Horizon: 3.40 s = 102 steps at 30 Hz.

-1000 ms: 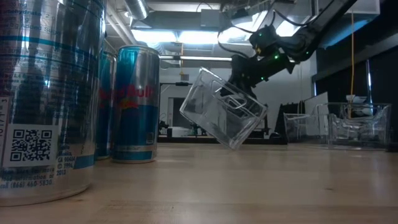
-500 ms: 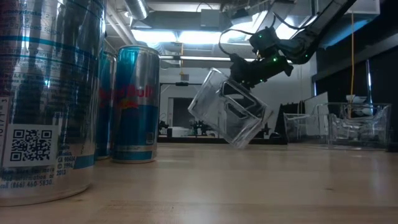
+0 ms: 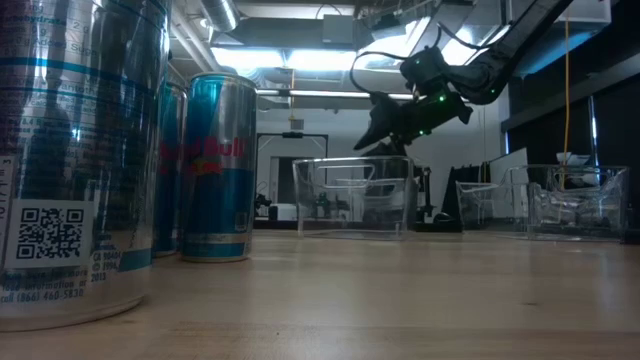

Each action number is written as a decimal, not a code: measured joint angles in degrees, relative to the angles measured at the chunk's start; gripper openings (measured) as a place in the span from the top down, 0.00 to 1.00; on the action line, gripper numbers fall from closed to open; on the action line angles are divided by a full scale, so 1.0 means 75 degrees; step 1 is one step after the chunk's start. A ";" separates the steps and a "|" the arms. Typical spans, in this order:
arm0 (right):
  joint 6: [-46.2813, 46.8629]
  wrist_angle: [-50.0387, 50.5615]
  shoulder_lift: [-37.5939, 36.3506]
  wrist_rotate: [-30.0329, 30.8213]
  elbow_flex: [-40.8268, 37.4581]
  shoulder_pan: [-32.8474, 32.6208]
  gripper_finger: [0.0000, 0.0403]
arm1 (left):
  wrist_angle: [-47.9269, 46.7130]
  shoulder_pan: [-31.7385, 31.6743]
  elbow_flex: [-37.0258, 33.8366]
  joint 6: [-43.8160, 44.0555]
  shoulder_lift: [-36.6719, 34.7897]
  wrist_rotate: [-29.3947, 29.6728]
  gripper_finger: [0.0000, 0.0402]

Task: Sort soda cans
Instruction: Move the transparent bin from the bottom right to the top center on the table, then adjust the top left transparent bin

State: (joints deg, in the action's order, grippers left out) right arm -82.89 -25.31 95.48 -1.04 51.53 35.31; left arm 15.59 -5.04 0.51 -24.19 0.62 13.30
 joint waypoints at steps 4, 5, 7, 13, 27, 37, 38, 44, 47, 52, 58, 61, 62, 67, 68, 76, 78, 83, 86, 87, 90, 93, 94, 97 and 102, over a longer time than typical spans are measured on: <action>0.0304 0.0414 -0.0337 -0.0145 0.0000 -0.0116 0.71 | -0.0005 0.0001 0.0002 0.0008 0.0003 0.0000 0.97; 0.0401 0.0721 -0.0548 -0.0248 0.0002 -0.0206 0.71 | -0.0017 0.0003 0.0001 0.0012 0.0002 0.0000 0.97; 0.0490 0.1604 -0.1062 -0.0493 0.0015 -0.0491 0.71 | -0.0041 0.0003 0.0001 0.0018 0.0003 0.0000 0.97; 0.1538 0.4363 -0.2516 -0.1003 0.0020 -0.1995 0.71 | -0.0064 0.0002 0.0000 0.0132 0.0002 0.0002 0.97; 0.1972 0.5174 -0.1676 0.0108 0.0017 -0.5554 0.79 | -0.0061 0.0000 0.0003 0.0293 0.0003 0.0000 0.97; 0.1390 0.4733 -0.0502 0.1847 0.0015 -0.5555 0.96 | 0.0009 0.0003 0.0003 0.0160 0.0000 0.0000 0.97; 0.1381 0.4816 -0.0476 0.1968 0.0015 -0.5555 0.96 | 0.0006 0.0003 0.0001 0.0163 0.0003 0.0000 0.97; 0.0744 0.4988 -0.0469 0.2808 0.0017 -0.5546 0.99 | 0.0001 0.0001 0.0001 0.0193 0.0002 0.0000 0.97; 0.0475 0.5210 -0.0469 0.3167 0.0017 -0.5367 0.98 | -0.0001 0.0000 0.0000 0.0292 0.0003 0.0000 0.97; 0.0041 0.5662 -0.0469 0.3319 0.0017 -0.4953 0.99 | -0.0003 0.0002 0.0002 0.0306 0.0002 0.0000 0.97; -0.0241 0.6167 -0.0469 0.3938 0.0017 -0.4441 0.99 | -0.0003 0.0000 0.0000 0.0213 0.0002 0.0000 0.97; -0.0332 0.6181 -0.0474 0.4066 0.0017 -0.4221 0.99 | -0.0005 0.0002 0.0002 0.0215 0.0002 0.0000 0.97; -0.0350 0.6165 -0.0474 0.4135 0.0017 -0.4147 0.99 | -0.0003 0.0002 0.0000 0.0216 0.0002 0.0001 0.97; -0.0407 0.6058 -0.0478 0.3901 0.0017 -0.3896 0.99 | -0.0006 0.0000 0.0001 0.0222 0.0003 0.0000 0.97; -0.0407 0.5988 -0.0480 0.3846 0.0017 -0.3894 0.99 | -0.0006 0.0000 0.0000 0.0222 0.0000 0.0000 0.97; -0.0294 0.5555 -0.0477 0.3660 0.0017 -0.3899 0.99 | -0.0011 0.0000 0.0000 0.0254 0.0000 0.0000 0.97; -0.0294 0.5438 -0.0477 0.3626 0.0017 -0.3899 0.99 | -0.0010 0.0000 0.0000 0.0254 0.0003 0.0000 0.97; -0.0123 0.5390 -0.0484 0.3447 0.0017 -0.3905 0.99 | -0.0010 0.0000 0.0000 0.0254 0.0001 0.0000 0.97; 0.0113 0.5557 -0.0686 0.3444 0.0017 -0.4082 0.99 | -0.0009 0.0000 0.0002 0.0291 0.0000 0.0000 0.97; 0.0201 0.5625 -0.0823 0.3445 0.0017 -0.4184 0.99 | -0.0012 0.0000 0.0000 0.0383 0.0003 0.0000 0.97; 0.0464 0.5969 -0.1368 0.3391 0.0017 -0.4560 0.99 | -0.0013 0.0002 0.0002 0.0605 0.0002 0.0064 0.97; 0.0862 0.6260 -0.2083 0.3389 0.0018 -0.4901 0.99 | -0.0306 0.0005 0.0250 0.0754 0.0029 0.0335 0.93; 0.0992 0.6278 -0.2306 0.3395 0.0021 -0.4998 0.99 | -0.0383 0.0000 0.0395 0.0800 0.0074 0.0370 0.91; 0.1151 0.6313 -0.2818 0.3471 0.0026 -0.5241 0.99 | -0.0488 0.0002 0.0860 0.1003 0.0502 0.0512 0.79; 0.1195 0.6320 -0.3207 0.3530 0.0029 -0.5320 0.99 | -0.0582 -0.0008 0.1938 0.1001 0.2178 0.1531 0.61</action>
State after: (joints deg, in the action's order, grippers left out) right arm -73.93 22.09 71.43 25.44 51.75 -4.59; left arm 11.23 -5.10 15.05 -16.68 16.96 24.78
